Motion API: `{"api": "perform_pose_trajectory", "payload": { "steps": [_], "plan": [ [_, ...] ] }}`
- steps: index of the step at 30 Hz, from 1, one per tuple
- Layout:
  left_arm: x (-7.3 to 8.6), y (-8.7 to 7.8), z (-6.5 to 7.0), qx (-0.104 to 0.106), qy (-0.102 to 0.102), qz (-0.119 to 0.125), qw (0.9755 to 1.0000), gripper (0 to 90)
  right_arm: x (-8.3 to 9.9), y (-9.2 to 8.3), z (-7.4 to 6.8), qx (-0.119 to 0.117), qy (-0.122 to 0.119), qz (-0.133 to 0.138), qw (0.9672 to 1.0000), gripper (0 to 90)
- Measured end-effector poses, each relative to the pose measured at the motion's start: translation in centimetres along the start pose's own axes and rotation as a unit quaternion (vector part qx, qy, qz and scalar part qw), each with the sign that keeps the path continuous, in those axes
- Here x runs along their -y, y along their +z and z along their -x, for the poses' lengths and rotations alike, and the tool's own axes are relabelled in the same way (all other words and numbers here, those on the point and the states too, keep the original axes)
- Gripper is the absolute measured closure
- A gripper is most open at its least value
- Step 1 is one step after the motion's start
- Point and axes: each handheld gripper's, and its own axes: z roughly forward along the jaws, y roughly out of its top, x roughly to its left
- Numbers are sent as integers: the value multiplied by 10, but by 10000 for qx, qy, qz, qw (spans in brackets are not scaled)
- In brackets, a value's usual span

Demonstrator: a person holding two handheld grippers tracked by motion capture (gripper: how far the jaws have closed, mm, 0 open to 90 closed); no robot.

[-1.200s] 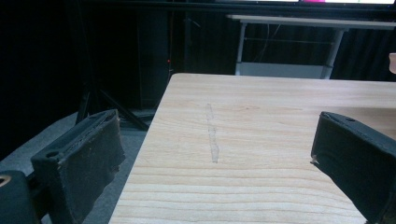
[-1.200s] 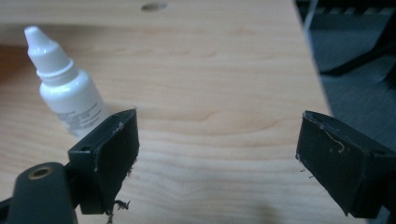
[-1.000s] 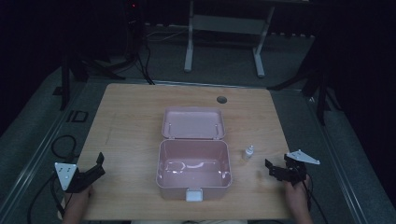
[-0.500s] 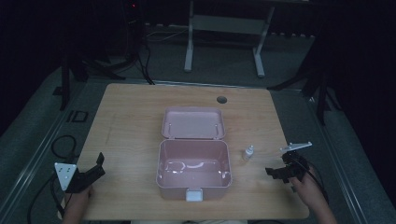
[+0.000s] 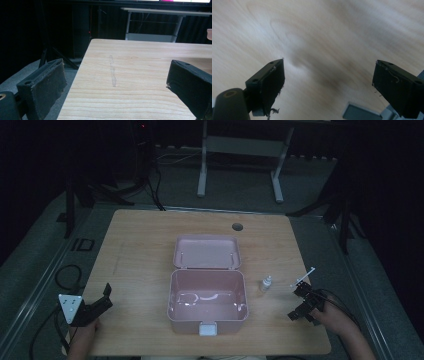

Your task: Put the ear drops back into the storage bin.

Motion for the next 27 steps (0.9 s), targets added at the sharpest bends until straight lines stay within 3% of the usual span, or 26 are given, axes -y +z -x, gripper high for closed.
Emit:
{"api": "perform_pose_trajectory", "payload": {
  "steps": [4, 8, 13, 16, 19, 22, 27],
  "plan": [
    [0, 1, 0, 57, 26, 8, 10000, 23, -4, 3, -2, -74, -165, -505, 9986, 105],
    [0, 1, 0, 96, 32, -8, 9999, 24, -7, 4, -1, -155, -155, -758, 9969, 105],
    [0, 1, -1, 91, 18, -4, 10000, 24, -12, -5, 1, -239, -78, -627, 9977, 104],
    [0, 0, 0, 107, 39, 23, 9999, 23, -18, -11, 1, 92, -236, -423, 9988, 105],
    [1, -1, 0, 130, 75, 60, 9999, 24, -26, -14, 4, -43, -160, -342, 9993, 105],
    [1, -2, -1, 129, 44, 65, 9999, 23, -36, -13, 5, -179, -183, -414, 9988, 153],
    [1, -2, -1, 132, 38, 54, 9999, 24, -52, -12, 4, -341, -226, -506, 9979, 136]
  ]
}}
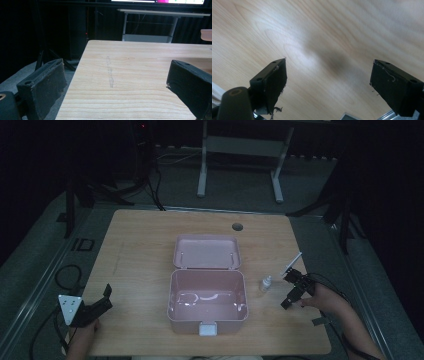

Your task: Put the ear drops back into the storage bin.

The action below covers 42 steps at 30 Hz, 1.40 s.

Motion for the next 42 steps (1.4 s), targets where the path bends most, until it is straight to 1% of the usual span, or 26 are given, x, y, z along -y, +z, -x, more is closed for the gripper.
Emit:
{"api": "perform_pose_trajectory", "payload": {
  "steps": [4, 5, 8, 14, 16, 18, 21, 23, 25, 26, 27, 28, 29, 30, 32, 34, 36, 37, 40, 41, 42],
  "plan": [
    [0, -1, 0, 11, 21, 4, 10000, 23, -14, -3, -2, -5, -108, -81, 9999, 134],
    [0, -1, 0, 9, 13, 1, 10000, 23, -18, -3, -2, -54, -127, -86, 9999, 134],
    [0, -1, 0, 13, -4, -5, 10000, 24, -29, -4, -3, -33, -133, -157, 9998, 135],
    [0, -1, 0, 22, 9, -7, 10000, 23, -51, -2, -8, -100, -189, -133, 9997, 134],
    [0, -1, 0, 15, 22, 5, 10000, 24, -59, 0, -11, -93, -235, -132, 9996, 133],
    [0, -1, 1, 14, 45, 17, 10000, 23, -65, 3, -13, -2, -270, -152, 9995, 135],
    [0, -1, 0, 16, 28, 0, 10000, 24, -73, 6, -11, 25, -221, -135, 9997, 156],
    [0, -1, 0, 24, 15, -3, 10000, 23, -79, 7, -11, 13, -206, -127, 9997, 210],
    [0, -1, 0, 27, 20, -3, 10000, 24, -81, 8, -12, 35, -216, -131, 9997, 217],
    [0, -1, 0, 28, 24, 3, 10000, 23, -87, 11, -13, 114, -222, -115, 9996, 276],
    [0, -1, 0, 27, 26, 13, 10000, 24, -90, 12, -15, 146, -251, -149, 9995, 289],
    [0, -1, 1, 27, 36, 14, 10000, 24, -92, 13, -16, 199, -291, -164, 9992, 328],
    [0, -1, 1, 26, 43, 14, 10000, 23, -94, 15, -17, 216, -308, -201, 9991, 357],
    [0, -1, 1, 28, 37, 15, 10000, 24, -96, 16, -18, 164, -312, -243, 9991, 360],
    [0, -1, 0, 27, 27, 7, 10000, 23, -99, 18, -21, 199, -374, -308, 9986, 461],
    [0, -1, 1, 28, 29, 14, 10000, 23, -101, 21, -24, 210, -461, -399, 9979, 462],
    [0, -1, 0, 34, 32, 11, 10000, 23, -102, 23, -25, 297, -524, -468, 9971, 498],
    [0, -1, 0, 32, 28, 12, 10000, 23, -102, 23, -25, 281, -495, -478, 9972, 499],
    [0, -1, 0, 30, 28, 13, 10000, 23, -102, 23, -24, 368, -493, -506, 9968, 543],
    [0, -1, 0, 26, 30, 9, 10000, 24, -102, 23, -23, 374, -522, -517, 9966, 581],
    [0, -1, 0, 27, 31, 4, 10000, 24, -102, 23, -23, 418, -572, -530, 9961, 591]
  ]
}}
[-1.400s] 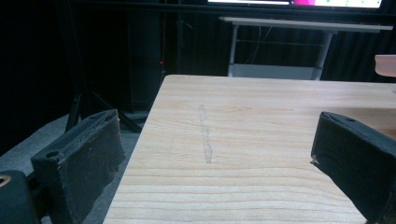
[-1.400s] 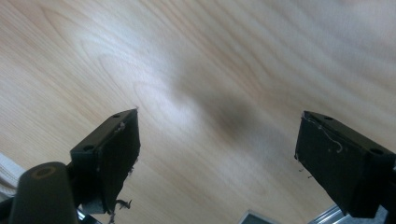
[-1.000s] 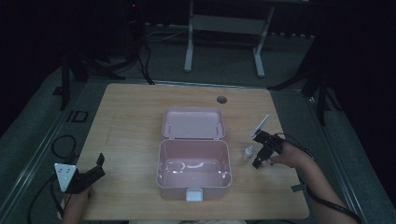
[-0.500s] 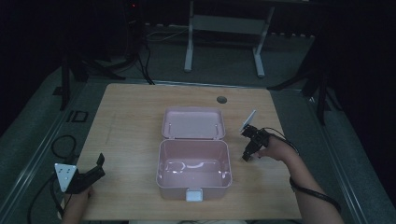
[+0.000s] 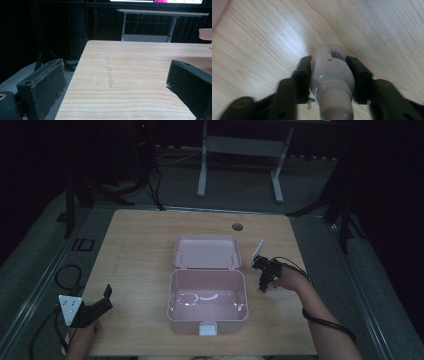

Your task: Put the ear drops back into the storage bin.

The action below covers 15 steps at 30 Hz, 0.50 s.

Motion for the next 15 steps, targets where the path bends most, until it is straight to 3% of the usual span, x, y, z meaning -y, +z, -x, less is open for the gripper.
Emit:
{"api": "perform_pose_trajectory", "payload": {
  "steps": [11, 15],
  "plan": [
    [0, 0, 0, -5, -21, -10, 10000, 24, 5, -4, -5, 17, -423, -51, 9991, 594],
    [0, 0, -1, -2, -21, -11, 10000, 24, 10, -5, -10, 20, -821, -67, 9966, 594]
  ]
}}
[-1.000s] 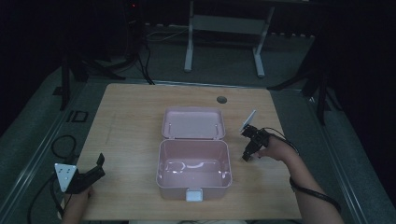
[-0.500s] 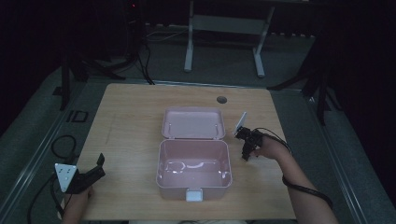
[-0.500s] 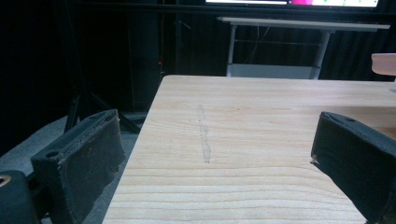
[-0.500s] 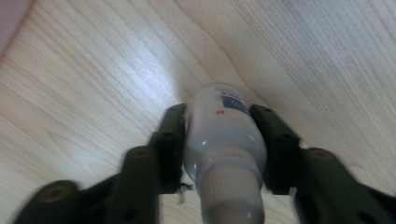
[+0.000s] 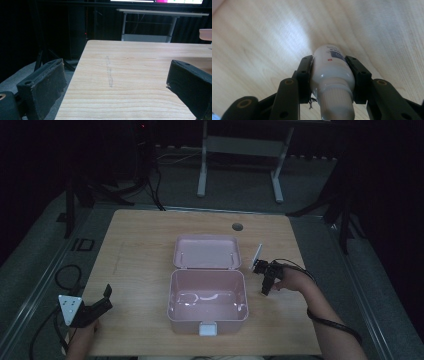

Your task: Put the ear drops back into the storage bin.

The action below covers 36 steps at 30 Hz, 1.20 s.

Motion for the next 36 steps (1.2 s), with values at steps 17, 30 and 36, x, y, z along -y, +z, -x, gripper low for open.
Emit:
{"api": "perform_pose_trajectory", "payload": {
  "steps": [17, 30, 36],
  "plan": [
    [0, 0, 0, -1, -13, -3, 10000, 24, 22, -11, -30, 156, -1574, 151, 9873, 595],
    [0, 0, 0, 1, -26, -16, 10000, 24, 35, -17, -58, 521, -2723, 99, 9608, 595],
    [0, 0, 0, -4, -26, -15, 10000, 23, 40, -16, -72, 678, -3121, 9, 9476, 595]
  ]
}}
